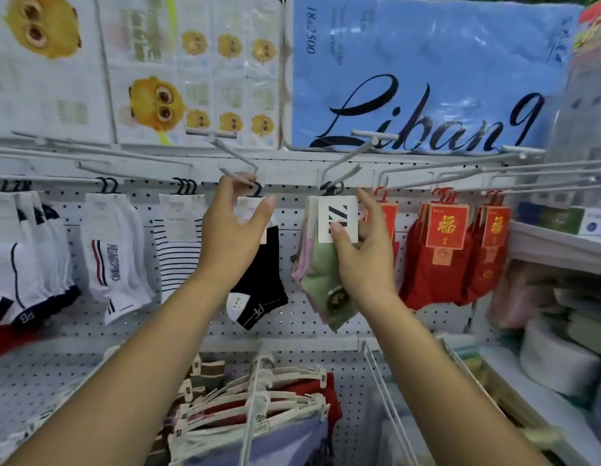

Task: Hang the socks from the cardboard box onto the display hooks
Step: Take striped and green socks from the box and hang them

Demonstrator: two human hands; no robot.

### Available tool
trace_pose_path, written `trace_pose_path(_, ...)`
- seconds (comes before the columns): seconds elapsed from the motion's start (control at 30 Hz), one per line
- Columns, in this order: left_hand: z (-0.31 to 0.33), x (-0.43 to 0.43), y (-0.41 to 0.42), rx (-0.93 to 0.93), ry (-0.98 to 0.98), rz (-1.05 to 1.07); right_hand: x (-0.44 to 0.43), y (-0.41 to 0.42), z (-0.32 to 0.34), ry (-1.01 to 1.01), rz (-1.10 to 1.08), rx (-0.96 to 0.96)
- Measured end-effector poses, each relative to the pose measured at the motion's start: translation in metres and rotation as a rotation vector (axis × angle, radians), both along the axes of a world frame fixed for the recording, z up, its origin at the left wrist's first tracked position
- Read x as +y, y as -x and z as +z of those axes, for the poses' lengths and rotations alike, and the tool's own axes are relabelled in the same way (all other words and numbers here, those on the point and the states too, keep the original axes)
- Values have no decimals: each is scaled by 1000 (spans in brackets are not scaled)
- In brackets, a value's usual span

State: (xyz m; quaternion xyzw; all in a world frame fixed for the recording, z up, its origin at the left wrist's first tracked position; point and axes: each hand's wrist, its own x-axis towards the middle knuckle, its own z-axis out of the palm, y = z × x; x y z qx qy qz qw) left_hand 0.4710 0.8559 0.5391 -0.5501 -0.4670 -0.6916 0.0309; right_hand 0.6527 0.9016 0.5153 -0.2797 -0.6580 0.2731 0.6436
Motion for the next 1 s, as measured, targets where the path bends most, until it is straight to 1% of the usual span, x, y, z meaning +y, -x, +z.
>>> trace_pose_path(0.13,-2,2,-4,18,-23,28,8,-3,-4,10,33,26)
trace_pose_path(0.27,-2,1,-5,37,-17,51,10,-5,2,-23,93,9)
trace_pose_path(0.33,-2,1,-3,57,-12,71,13,-3,0,-5,132,-11)
trace_pose_path(0.43,-1,-1,-3,69,12,74,12,-4,-7,29,147,13)
trace_pose_path(0.63,2,-5,-5,75,50,85,17,-7,-1,-18,-12,-90)
trace_pose_path(0.73,2,-10,-1,94,102,78,15,-12,-1,-65,-87,-141)
trace_pose_path(0.87,-7,-30,1,90,211,75,5,-19,-8,-53,-114,-162)
trace_pose_path(0.93,-21,-46,-2,49,252,66,-6,-23,-17,-65,-129,-180)
trace_pose_path(1.0,-38,-66,-5,57,294,66,-22,-27,-28,-73,-125,-184)
